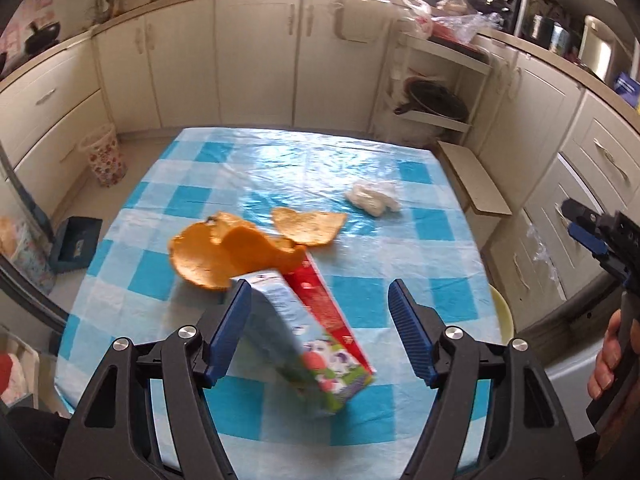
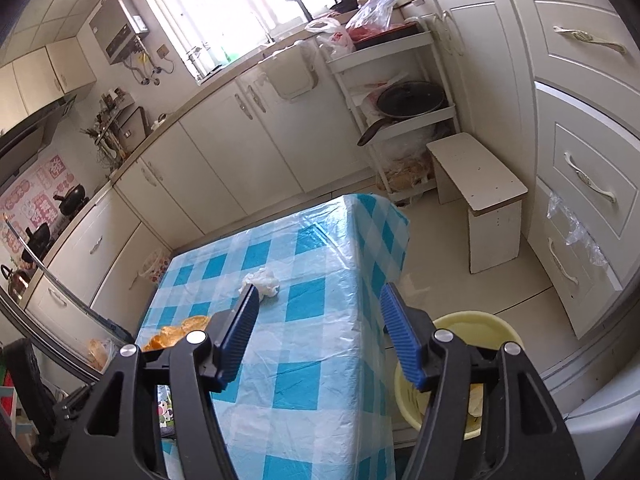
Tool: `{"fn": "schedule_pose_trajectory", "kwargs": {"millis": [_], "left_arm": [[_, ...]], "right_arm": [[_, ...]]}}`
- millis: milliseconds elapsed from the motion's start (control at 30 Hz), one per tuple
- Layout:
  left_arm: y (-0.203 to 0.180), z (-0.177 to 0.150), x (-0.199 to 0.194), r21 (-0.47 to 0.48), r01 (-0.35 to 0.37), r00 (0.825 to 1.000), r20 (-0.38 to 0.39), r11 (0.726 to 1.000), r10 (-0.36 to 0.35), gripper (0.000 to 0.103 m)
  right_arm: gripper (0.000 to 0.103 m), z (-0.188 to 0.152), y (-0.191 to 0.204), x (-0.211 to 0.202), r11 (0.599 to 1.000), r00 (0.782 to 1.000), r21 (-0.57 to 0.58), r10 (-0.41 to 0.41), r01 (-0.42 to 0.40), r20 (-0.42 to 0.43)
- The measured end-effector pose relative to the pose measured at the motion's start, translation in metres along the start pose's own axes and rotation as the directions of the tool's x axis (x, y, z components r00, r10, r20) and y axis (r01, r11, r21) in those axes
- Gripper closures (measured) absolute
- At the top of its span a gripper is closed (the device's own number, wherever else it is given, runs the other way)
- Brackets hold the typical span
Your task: Collect trash
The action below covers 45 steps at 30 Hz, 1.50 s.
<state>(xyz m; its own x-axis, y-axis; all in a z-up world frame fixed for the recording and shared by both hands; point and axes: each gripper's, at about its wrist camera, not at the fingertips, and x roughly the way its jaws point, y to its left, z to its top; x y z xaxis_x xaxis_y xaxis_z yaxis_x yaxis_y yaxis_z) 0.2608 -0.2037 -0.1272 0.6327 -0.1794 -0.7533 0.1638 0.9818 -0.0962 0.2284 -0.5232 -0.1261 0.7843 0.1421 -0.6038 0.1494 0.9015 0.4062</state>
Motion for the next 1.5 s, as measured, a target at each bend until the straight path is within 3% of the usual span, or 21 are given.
{"fn": "schedule_pose_trajectory", "kwargs": {"millis": [133,300,600,667,833,1100,1267,1500], "left_arm": [[0.050,0.009,0.014,-0.103,-0.016,0.998,-0.055,0.995,0.010,0.036],[0.084,0.015,0.041,-0.181,0.012,0.993,-0.117,0.983,-0.034,0.036],[0.098,0.024,0.090,-0.257,0.066,0.972,-0.202,0.964,-0.121,0.036],[0.099,0.027,0.095,-0.267,0.063,0.971,-0.206,0.962,-0.121,0.032],[0.109,0.032,0.113,-0.327,0.111,0.955,-0.227,0.939,-0.192,0.031],[0.111,0.041,0.126,-0.329,0.122,0.952,-0.228,0.936,-0.204,0.032],[0.110,0.048,0.131,-0.315,0.141,0.952,-0.217,0.938,-0.216,0.060],[0.116,0.057,0.129,-0.311,0.161,0.955,-0.192,0.937,-0.228,0.077]], "right_arm": [[0.041,-0.009,0.024,0.017,0.998,0.999,-0.060,0.010,-0.013,-0.051],[0.040,-0.018,0.052,0.036,0.991,0.995,-0.128,0.016,-0.029,-0.103],[0.039,-0.029,0.092,0.073,0.977,0.985,-0.208,0.004,-0.041,-0.173],[0.039,-0.031,0.098,0.080,0.975,0.983,-0.219,-0.001,-0.041,-0.186],[0.039,-0.037,0.112,0.102,0.969,0.976,-0.245,-0.022,-0.033,-0.219],[0.039,-0.037,0.115,0.129,0.968,0.968,-0.252,-0.046,-0.019,-0.247],[0.039,-0.032,0.114,0.146,0.970,0.966,-0.243,-0.053,-0.011,-0.255],[0.039,-0.014,0.111,0.159,0.965,0.974,-0.257,-0.102,0.047,-0.204]]}}
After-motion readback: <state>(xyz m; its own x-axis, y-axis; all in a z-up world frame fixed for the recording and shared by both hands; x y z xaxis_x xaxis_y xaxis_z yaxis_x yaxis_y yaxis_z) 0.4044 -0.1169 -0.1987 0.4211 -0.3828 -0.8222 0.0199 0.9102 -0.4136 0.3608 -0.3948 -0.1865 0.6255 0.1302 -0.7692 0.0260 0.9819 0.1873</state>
